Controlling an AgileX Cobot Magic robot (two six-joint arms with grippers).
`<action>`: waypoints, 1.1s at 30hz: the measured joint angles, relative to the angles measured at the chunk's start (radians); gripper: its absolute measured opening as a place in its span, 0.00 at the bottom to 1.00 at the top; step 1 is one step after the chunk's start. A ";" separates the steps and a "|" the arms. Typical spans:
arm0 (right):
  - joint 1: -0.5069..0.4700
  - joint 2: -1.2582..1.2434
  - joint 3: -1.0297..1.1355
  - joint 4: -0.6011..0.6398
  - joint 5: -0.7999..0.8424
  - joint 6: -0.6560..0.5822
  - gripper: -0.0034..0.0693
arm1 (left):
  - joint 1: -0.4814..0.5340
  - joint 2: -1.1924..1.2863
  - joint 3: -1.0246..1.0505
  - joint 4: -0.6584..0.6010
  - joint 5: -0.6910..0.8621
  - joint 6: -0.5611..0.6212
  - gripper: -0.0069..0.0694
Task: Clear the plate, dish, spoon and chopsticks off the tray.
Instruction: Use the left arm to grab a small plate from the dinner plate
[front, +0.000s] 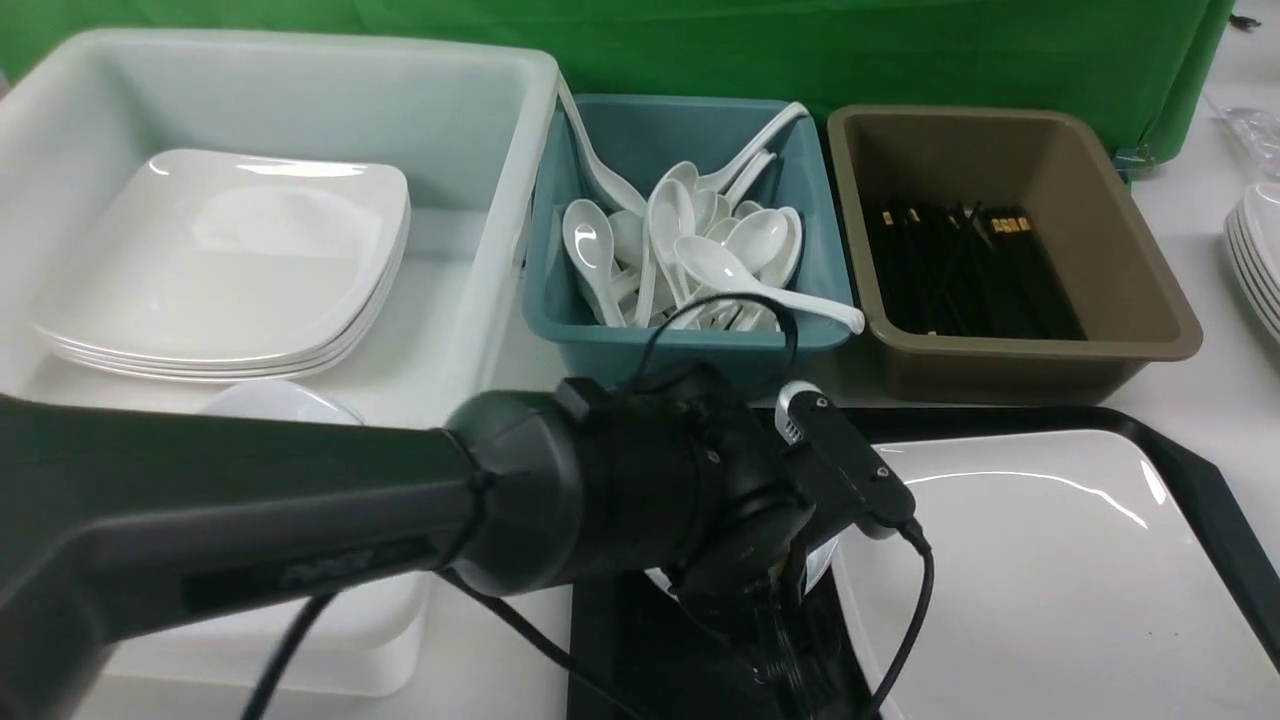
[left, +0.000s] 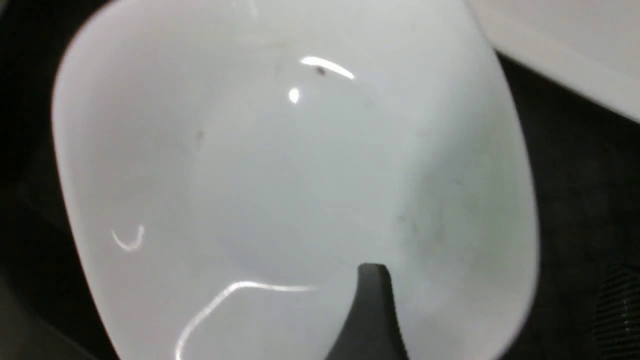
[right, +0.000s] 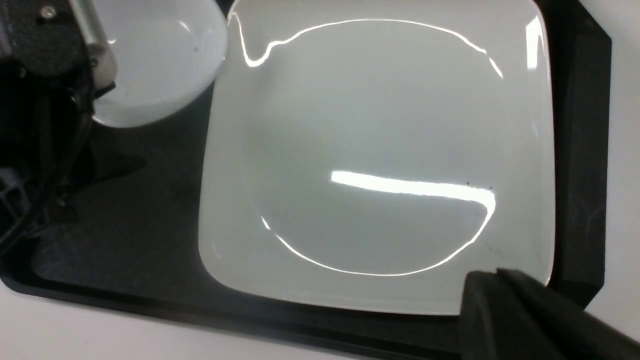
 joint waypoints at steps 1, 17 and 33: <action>0.000 0.000 0.000 0.000 0.000 0.000 0.08 | 0.000 0.015 0.000 0.028 -0.009 -0.004 0.80; 0.000 0.000 0.000 0.000 0.002 -0.001 0.08 | -0.001 0.008 -0.021 0.089 -0.017 -0.111 0.22; 0.000 0.000 0.000 0.000 0.008 -0.002 0.08 | -0.001 -0.364 -0.122 -0.027 0.140 -0.156 0.11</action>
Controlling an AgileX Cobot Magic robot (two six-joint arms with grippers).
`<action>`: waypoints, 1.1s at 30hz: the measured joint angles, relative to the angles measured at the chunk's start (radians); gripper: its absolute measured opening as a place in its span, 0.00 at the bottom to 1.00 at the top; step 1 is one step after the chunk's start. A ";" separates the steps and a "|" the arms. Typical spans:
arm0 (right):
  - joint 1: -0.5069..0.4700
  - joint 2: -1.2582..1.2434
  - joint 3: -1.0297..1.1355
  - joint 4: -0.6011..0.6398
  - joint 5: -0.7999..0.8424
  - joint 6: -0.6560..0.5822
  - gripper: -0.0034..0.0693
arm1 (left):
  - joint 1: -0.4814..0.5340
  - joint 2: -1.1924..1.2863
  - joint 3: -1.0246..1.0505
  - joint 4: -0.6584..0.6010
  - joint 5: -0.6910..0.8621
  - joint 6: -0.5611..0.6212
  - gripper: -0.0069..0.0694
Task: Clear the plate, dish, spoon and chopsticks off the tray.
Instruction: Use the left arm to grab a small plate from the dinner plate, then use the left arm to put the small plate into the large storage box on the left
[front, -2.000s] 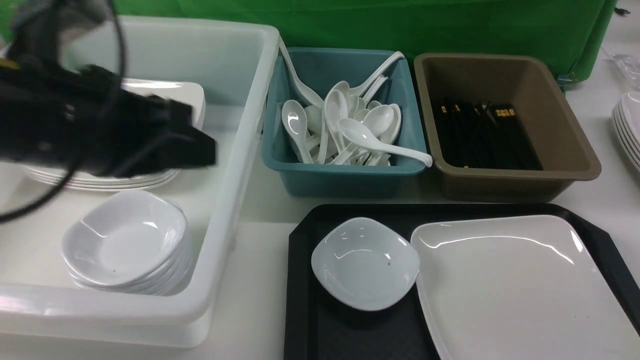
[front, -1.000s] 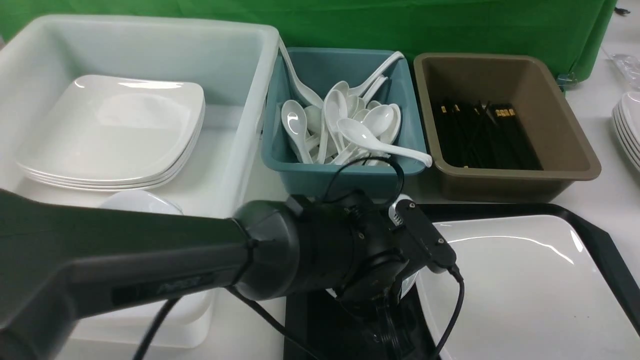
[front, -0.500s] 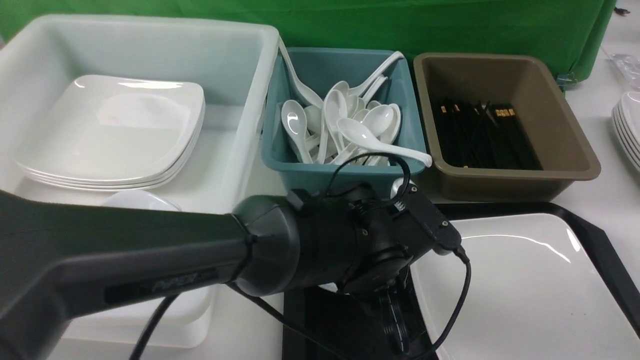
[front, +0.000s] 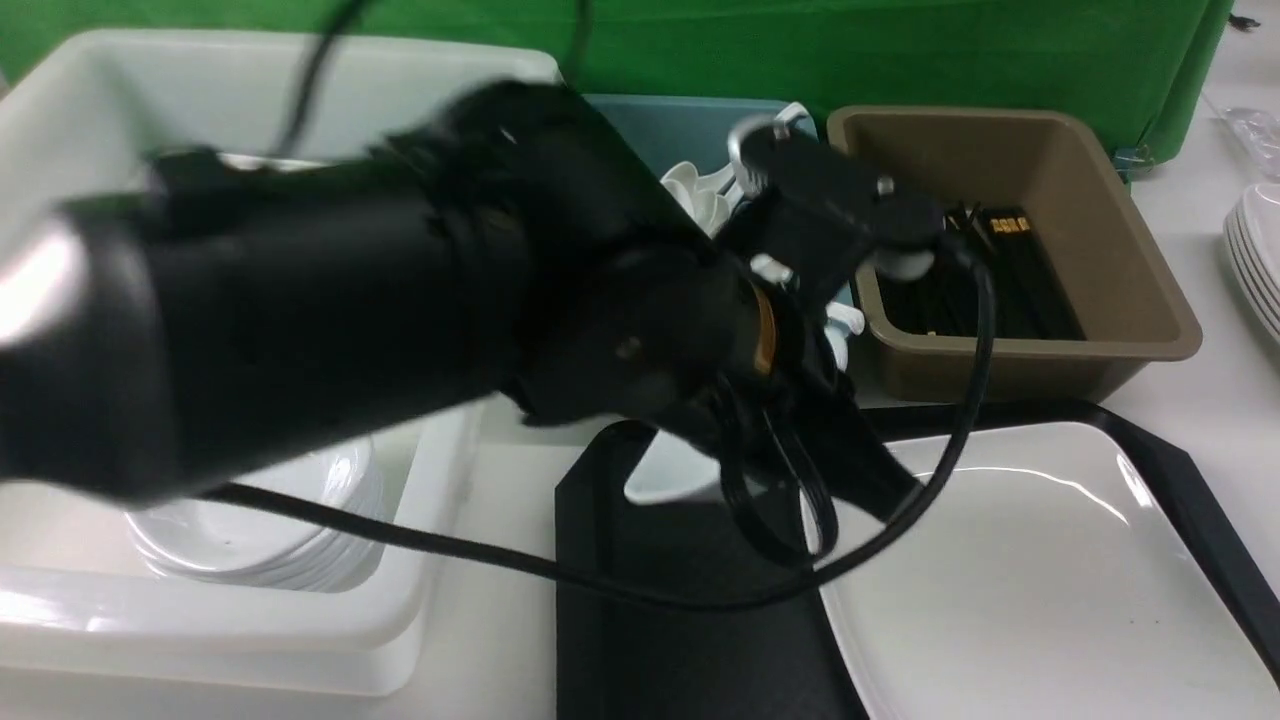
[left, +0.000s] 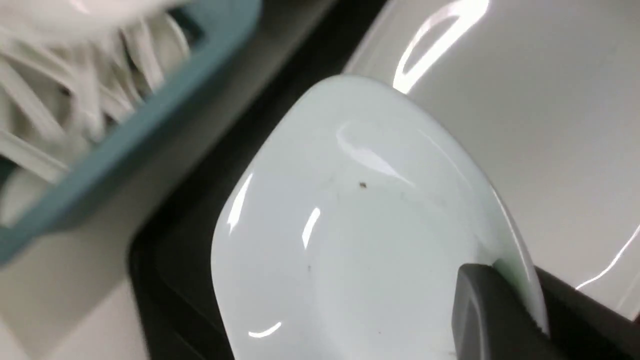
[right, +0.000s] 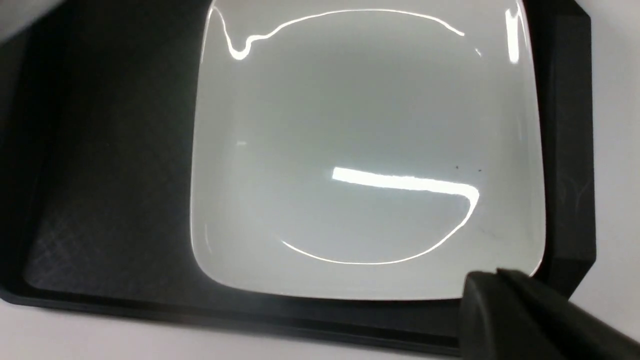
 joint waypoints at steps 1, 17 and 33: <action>0.000 0.000 0.000 0.001 0.000 -0.001 0.08 | 0.000 -0.034 -0.008 0.032 0.026 -0.017 0.11; 0.000 0.000 0.000 0.001 -0.007 -0.002 0.10 | 0.426 -0.264 0.184 0.139 0.255 -0.127 0.11; 0.000 0.000 0.000 0.001 -0.015 -0.014 0.10 | 0.586 -0.190 0.356 0.055 0.031 -0.025 0.33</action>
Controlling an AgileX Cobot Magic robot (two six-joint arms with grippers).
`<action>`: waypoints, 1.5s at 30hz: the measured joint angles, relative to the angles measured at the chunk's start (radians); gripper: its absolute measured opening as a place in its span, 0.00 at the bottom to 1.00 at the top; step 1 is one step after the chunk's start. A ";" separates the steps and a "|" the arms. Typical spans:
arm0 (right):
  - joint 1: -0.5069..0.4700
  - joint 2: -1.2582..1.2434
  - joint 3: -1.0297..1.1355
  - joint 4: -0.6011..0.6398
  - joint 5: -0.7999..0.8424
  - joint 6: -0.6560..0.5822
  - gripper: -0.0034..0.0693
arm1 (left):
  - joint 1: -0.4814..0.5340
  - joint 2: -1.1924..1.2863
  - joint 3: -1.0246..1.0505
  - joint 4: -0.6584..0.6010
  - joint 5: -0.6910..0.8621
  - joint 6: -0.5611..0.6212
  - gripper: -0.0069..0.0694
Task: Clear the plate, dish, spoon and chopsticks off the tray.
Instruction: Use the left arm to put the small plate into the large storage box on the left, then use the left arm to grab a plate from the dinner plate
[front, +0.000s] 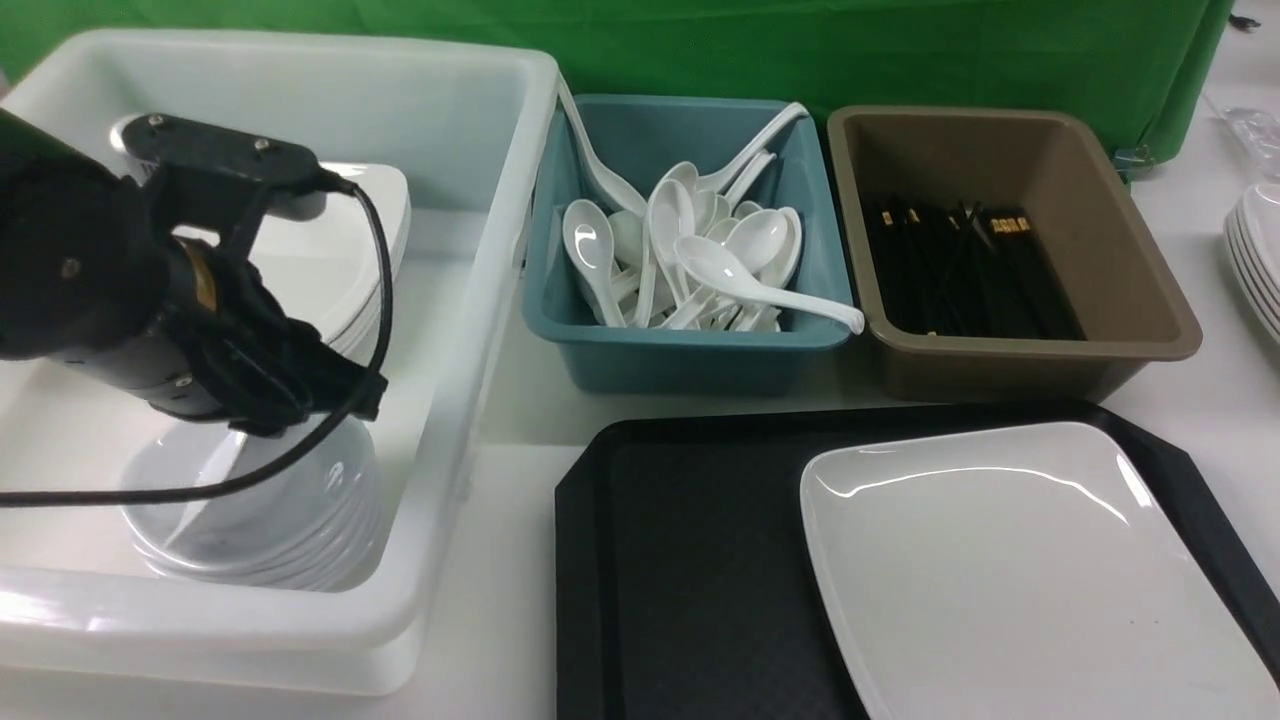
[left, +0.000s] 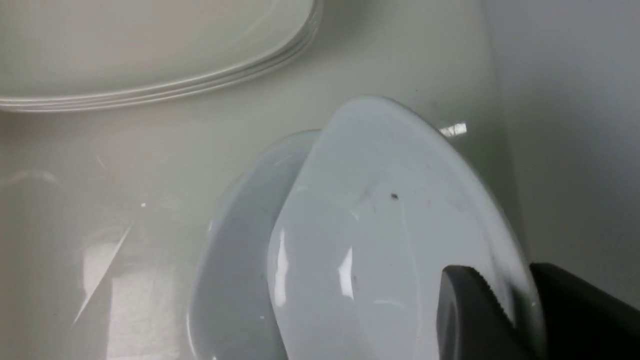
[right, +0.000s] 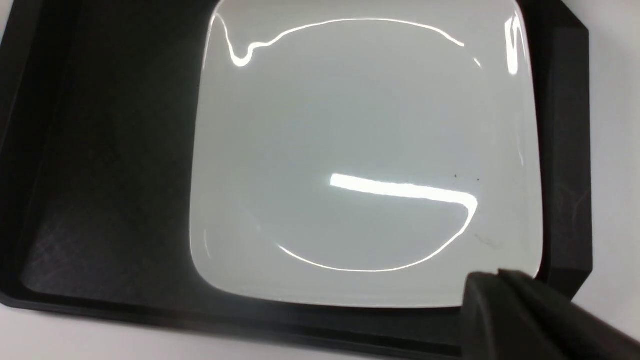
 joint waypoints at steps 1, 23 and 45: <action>0.000 0.000 0.000 0.000 0.000 0.000 0.10 | 0.000 0.000 0.000 0.000 -0.001 0.000 0.39; 0.000 0.000 0.000 0.000 -0.001 0.000 0.14 | -0.041 -0.001 -0.075 -0.319 -0.002 0.133 0.44; 0.000 0.000 0.000 0.000 -0.002 0.002 0.14 | -0.297 0.614 -0.525 -0.747 0.032 0.291 0.50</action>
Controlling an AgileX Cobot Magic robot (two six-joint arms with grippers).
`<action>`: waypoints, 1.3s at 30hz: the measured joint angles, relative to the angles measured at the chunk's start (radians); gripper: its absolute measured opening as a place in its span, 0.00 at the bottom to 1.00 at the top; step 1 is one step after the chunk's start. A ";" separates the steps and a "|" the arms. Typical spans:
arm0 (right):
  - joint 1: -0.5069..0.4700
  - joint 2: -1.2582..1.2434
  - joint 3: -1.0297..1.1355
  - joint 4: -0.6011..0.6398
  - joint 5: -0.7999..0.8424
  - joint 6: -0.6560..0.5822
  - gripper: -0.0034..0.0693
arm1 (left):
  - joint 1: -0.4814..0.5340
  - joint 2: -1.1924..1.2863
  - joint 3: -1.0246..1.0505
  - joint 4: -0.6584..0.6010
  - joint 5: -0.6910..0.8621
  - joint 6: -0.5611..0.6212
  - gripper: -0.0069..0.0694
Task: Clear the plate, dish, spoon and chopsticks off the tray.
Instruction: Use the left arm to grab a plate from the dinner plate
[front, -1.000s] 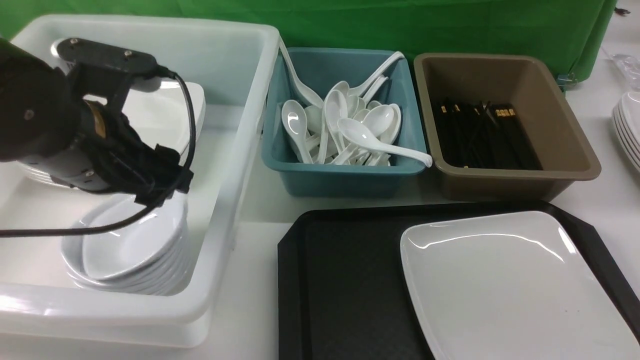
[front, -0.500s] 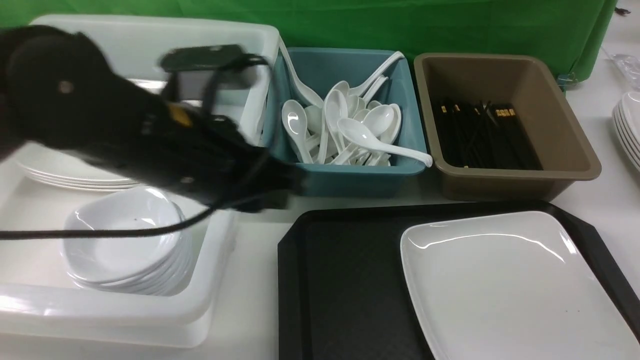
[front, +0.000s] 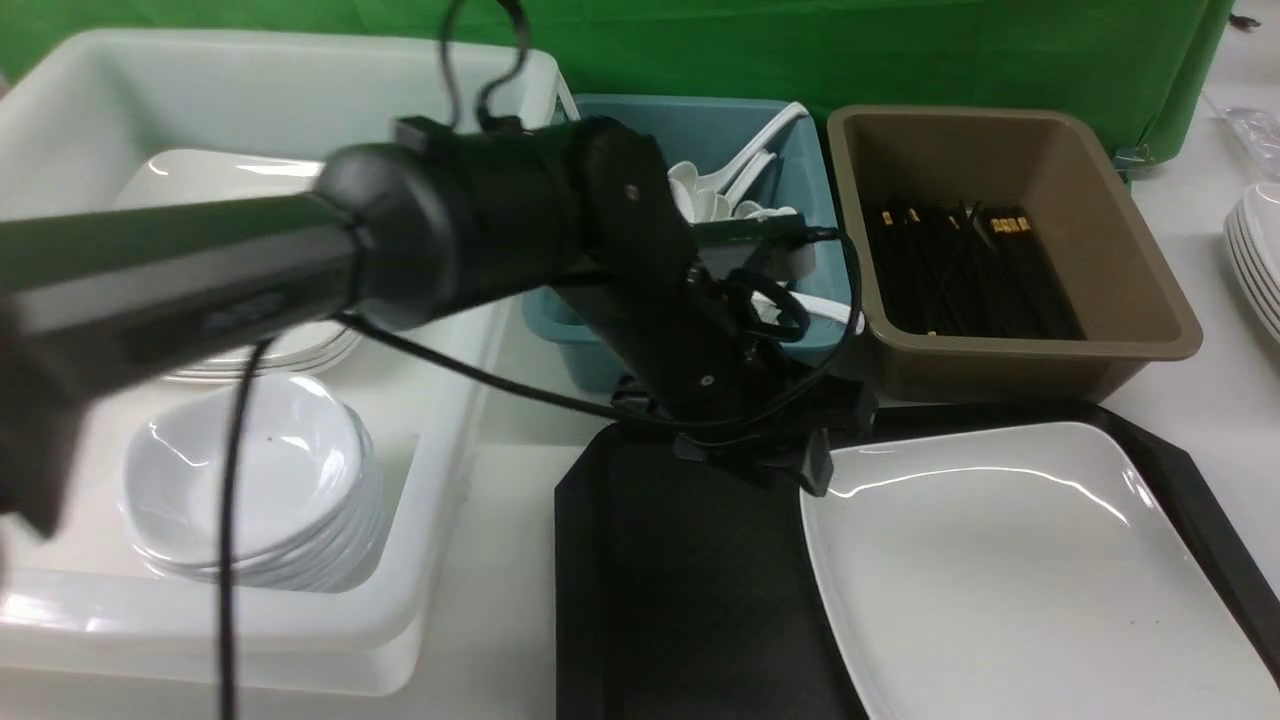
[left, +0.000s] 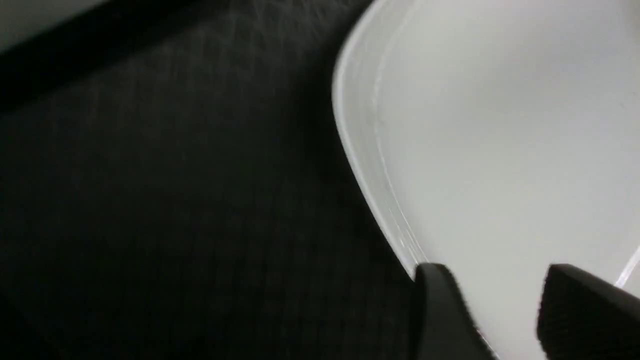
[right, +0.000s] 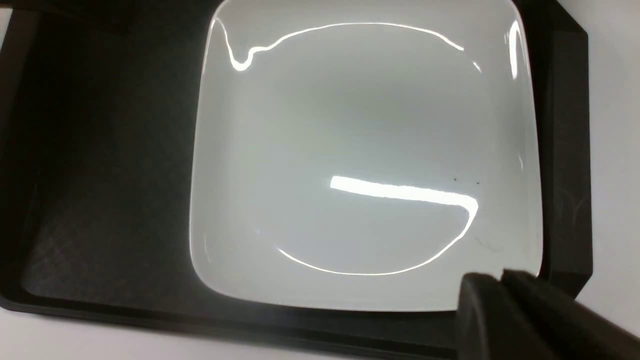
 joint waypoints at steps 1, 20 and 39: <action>0.000 0.000 0.000 0.000 0.001 0.000 0.15 | 0.000 0.037 -0.035 0.001 -0.010 0.005 0.60; 0.000 0.000 0.000 0.000 0.002 0.001 0.17 | -0.007 0.238 -0.089 -0.158 -0.195 0.164 0.77; 0.000 0.000 0.000 0.000 0.002 0.002 0.17 | -0.052 0.196 -0.097 -0.143 -0.156 0.201 0.20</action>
